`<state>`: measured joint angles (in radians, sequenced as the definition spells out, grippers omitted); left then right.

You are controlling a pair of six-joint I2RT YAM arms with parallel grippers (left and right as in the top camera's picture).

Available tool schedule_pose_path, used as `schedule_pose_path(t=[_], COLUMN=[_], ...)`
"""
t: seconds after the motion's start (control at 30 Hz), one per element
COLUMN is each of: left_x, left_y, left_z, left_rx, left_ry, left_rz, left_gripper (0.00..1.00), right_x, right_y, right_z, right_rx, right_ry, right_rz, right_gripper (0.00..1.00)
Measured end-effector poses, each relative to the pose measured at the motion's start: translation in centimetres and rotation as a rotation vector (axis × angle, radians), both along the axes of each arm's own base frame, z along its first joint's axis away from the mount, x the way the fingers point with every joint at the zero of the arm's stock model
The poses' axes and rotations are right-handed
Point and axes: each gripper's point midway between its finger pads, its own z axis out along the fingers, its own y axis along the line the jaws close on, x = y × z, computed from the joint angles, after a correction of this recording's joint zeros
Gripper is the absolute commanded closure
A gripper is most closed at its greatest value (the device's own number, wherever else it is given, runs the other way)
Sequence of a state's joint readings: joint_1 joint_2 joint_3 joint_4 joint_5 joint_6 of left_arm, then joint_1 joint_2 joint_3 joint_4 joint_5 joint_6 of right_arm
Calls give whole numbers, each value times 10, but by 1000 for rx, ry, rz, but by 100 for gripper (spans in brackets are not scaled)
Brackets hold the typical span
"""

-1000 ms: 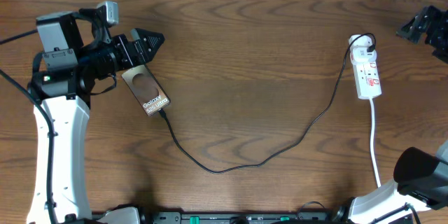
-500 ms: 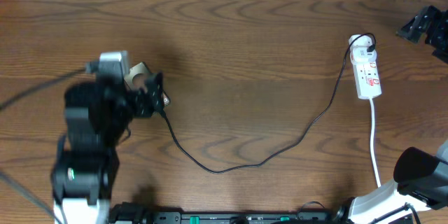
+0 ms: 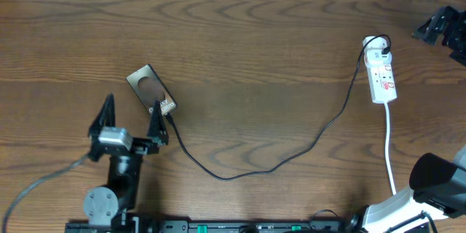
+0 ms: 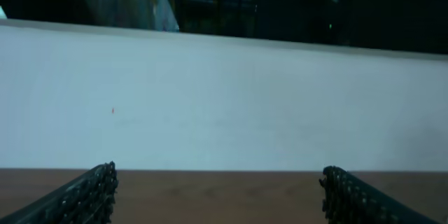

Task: Plug charger to phone and switch on socket

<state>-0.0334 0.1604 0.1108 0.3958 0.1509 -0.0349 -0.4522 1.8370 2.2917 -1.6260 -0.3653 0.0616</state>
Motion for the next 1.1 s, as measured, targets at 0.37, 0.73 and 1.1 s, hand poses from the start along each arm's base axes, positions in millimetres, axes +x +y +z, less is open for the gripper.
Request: schedule_pose_path(t=[0.37, 0.73, 1.1], left_x=[0, 2, 2], left_y=[18, 22, 22], left_z=[-52, -114, -114], left_rx=[17, 14, 14], left_ry=[97, 358, 357], left_rz=[76, 94, 97], left_gripper=[9, 9, 9], right_x=[0, 0, 0], right_y=[0, 0, 0], right_z=[0, 0, 0], right_rx=[0, 1, 2], right_ry=[1, 2, 2], right_rz=[0, -1, -3], right_gripper=[1, 1, 1])
